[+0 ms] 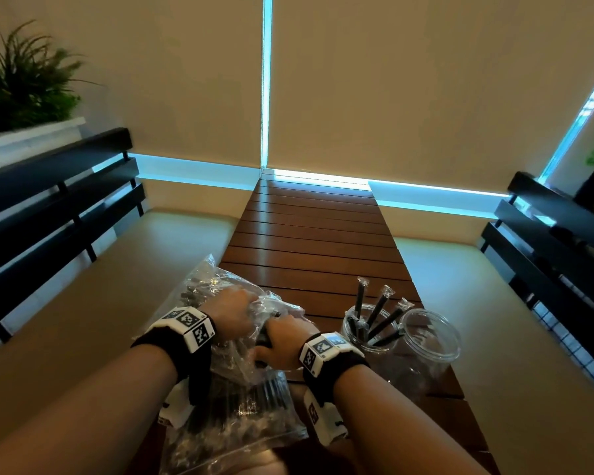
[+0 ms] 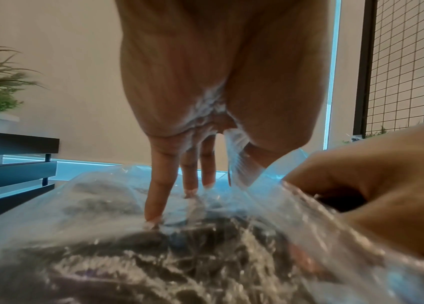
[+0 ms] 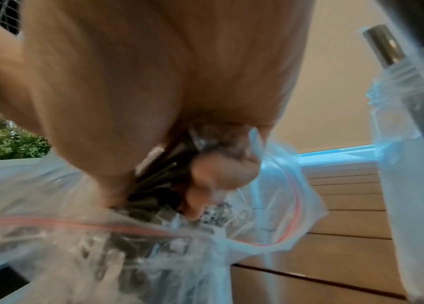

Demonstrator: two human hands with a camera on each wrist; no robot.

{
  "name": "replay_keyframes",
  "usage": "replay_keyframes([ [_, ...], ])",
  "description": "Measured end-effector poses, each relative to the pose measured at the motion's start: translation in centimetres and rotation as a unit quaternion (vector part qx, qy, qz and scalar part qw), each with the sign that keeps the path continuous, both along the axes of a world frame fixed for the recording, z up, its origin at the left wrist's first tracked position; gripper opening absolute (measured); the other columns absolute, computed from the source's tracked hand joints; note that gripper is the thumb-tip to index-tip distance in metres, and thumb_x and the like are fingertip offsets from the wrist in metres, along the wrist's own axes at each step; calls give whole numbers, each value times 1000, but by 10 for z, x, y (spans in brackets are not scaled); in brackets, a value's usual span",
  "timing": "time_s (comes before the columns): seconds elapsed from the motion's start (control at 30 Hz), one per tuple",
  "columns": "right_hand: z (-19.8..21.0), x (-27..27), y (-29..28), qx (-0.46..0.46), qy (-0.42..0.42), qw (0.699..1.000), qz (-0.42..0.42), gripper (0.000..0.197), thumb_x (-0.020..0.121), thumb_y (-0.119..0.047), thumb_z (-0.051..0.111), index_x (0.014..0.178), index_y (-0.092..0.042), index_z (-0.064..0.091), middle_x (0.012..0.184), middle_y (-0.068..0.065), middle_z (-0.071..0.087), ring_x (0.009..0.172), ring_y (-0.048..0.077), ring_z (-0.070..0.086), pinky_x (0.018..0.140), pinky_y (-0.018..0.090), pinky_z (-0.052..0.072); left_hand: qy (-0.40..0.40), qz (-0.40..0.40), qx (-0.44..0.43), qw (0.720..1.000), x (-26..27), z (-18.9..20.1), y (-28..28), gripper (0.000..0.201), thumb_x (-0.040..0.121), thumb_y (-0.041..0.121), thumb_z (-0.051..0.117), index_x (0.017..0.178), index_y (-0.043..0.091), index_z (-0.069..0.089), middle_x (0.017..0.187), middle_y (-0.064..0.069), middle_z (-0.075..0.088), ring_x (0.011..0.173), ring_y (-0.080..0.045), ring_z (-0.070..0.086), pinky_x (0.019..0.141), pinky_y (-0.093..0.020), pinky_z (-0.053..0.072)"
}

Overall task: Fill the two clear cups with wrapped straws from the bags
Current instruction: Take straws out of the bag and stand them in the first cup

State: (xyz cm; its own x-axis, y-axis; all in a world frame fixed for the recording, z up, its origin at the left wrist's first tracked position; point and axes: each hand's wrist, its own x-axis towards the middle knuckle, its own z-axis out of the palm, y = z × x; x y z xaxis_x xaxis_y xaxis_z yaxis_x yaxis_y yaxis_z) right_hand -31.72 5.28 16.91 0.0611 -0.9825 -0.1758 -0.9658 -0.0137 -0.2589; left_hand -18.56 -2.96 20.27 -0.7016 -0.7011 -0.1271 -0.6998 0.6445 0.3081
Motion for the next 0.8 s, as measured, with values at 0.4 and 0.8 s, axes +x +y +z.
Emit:
replay_keyframes([
  [0.4,-19,19,-3,22,-1,1000,-15,41,85,-34,57,117,-8,51,107,14,62,93,33,63,81,46,56,-11,-7,-14,1000,2,-5,3,22,92,25,55,105,11,66,110,-9,66,104,-24,60,88,-32,50],
  [0.8,-11,3,-2,-33,36,999,-19,27,95,-26,55,117,-10,57,116,10,62,97,28,63,81,36,53,-66,-2,-20,998,0,7,2,45,82,19,60,127,18,60,126,-8,63,116,-26,59,99,-39,49],
])
